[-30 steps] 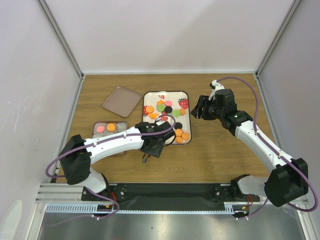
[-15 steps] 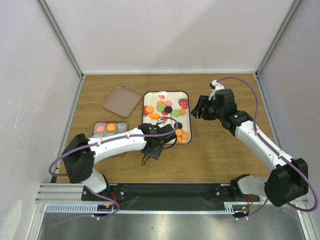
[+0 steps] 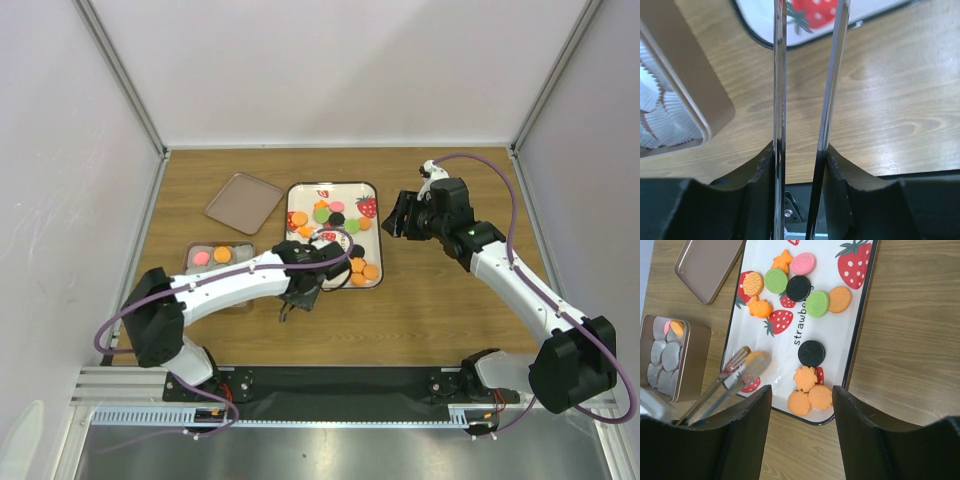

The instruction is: Pack the cookies

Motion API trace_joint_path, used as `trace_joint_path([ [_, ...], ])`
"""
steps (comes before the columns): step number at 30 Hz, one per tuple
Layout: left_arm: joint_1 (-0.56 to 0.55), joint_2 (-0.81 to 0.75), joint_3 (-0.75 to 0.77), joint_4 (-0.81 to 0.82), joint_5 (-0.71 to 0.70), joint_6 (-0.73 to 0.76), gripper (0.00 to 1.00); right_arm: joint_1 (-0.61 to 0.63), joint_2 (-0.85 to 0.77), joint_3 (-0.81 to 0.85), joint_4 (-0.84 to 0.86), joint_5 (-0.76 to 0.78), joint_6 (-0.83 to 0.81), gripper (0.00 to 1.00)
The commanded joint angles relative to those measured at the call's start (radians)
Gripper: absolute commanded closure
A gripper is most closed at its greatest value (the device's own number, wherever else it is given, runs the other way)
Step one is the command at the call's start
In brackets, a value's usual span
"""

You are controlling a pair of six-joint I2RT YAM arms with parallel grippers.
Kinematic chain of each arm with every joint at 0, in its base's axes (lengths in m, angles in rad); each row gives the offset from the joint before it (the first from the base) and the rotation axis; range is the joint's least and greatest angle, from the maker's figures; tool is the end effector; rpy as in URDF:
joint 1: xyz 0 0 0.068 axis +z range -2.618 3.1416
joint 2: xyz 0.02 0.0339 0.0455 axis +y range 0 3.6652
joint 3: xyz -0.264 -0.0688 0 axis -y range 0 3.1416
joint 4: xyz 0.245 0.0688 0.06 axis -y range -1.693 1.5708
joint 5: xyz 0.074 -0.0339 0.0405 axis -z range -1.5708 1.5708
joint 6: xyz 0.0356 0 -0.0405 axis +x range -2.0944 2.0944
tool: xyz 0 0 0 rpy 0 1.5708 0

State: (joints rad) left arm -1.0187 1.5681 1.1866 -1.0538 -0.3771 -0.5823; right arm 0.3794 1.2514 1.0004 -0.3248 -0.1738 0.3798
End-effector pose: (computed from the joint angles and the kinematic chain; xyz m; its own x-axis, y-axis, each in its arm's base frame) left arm 0.1598 -0.2345 0.2359 -0.8550 0.4131 -0.3135 0.3536 0.9066 0.2304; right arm 0.2586 0.1097 0.3020 -0.6549 0.1320 -0.7441 -0.2764 0.8746 0.3984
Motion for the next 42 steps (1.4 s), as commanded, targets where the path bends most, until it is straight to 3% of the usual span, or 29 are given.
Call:
trace_joint_path([
  [1,0.057,-0.103,0.050,-0.014,-0.054,-0.002,0.65,-0.002,0.000,0.009,0.012,-0.003,-0.018,0.43],
  [15,0.390,-0.443,-0.100,-0.012,0.026,-0.057,0.66,-0.002,0.006,0.009,0.015,-0.012,-0.015,0.43],
  [24,0.574,-0.516,-0.209,0.015,0.162,-0.034,0.64,0.000,0.008,0.009,0.016,-0.023,-0.013,0.43],
  [42,0.646,-0.507,-0.285,0.083,0.224,-0.021,0.63,0.001,0.005,0.007,0.020,-0.027,-0.013,0.43],
])
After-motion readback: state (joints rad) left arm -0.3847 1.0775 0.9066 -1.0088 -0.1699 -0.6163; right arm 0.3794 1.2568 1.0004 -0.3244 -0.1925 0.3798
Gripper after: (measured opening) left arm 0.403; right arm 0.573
